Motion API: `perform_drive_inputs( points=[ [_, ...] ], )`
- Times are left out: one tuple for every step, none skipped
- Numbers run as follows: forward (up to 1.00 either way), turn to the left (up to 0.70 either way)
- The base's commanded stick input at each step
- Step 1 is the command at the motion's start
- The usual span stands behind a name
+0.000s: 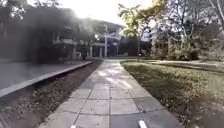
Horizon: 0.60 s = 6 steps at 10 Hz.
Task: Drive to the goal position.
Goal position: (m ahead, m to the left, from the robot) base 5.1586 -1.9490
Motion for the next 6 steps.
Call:
perform_drive_inputs(
  points=[
    [0.50, 0.00],
    [0.50, 0.00],
    [0.50, 0.00],
    [0.50, 0.00],
    [0.50, 0.00],
    [0.50, 0.00]
  ],
)
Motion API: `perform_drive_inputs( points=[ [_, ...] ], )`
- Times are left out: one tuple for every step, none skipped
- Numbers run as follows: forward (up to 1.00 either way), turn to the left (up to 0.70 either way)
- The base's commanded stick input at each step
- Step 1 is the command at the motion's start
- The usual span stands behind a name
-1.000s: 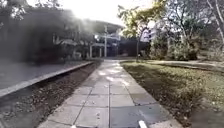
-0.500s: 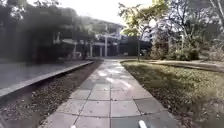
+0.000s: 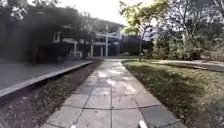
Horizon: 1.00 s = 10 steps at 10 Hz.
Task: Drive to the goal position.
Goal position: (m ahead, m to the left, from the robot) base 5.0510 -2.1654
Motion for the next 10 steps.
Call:
perform_drive_inputs(
  points=[
    [0.50, 0.00],
    [0.50, 0.00],
    [0.50, 0.00],
    [0.50, -0.10],
    [0.50, -0.50],
    [0.50, -0.50],
    [0.50, -0.50],
    [0.50, -0.04],
    [0.50, 0.00],
    [0.50, 0.00]
  ],
)
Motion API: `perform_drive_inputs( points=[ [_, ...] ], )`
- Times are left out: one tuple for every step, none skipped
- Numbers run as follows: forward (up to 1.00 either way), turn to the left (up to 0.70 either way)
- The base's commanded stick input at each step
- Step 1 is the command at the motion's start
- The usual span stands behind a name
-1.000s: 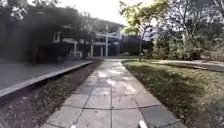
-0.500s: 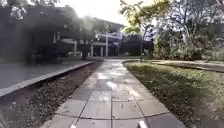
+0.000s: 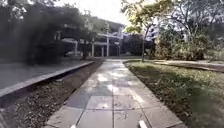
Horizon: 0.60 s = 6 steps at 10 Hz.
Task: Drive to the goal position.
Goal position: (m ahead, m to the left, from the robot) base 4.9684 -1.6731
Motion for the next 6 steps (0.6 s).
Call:
perform_drive_inputs(
  points=[
    [0.50, 0.00],
    [0.50, 0.00],
    [0.50, 0.00],
    [0.50, 0.00],
    [0.50, 0.00],
    [0.50, 0.00]
  ],
)
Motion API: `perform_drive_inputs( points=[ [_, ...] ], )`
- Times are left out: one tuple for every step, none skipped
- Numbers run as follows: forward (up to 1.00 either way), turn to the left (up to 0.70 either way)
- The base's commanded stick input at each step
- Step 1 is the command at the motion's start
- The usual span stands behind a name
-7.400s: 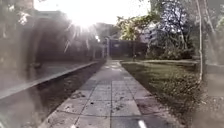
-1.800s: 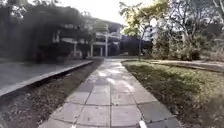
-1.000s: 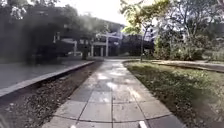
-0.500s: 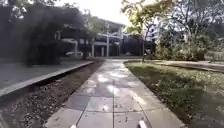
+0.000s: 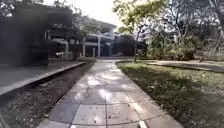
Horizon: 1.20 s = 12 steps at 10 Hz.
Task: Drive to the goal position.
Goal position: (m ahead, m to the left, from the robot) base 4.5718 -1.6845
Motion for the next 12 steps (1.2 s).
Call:
perform_drive_inputs(
  points=[
    [0.50, 0.00],
    [0.50, 0.00],
    [0.50, 0.00],
    [0.50, 0.00],
    [0.50, 0.00],
    [0.50, 0.00],
    [0.50, 0.00],
    [0.50, 0.00],
    [0.50, 0.00],
    [0.50, 0.00],
    [0.50, 0.00],
    [0.50, 0.00]
  ],
)
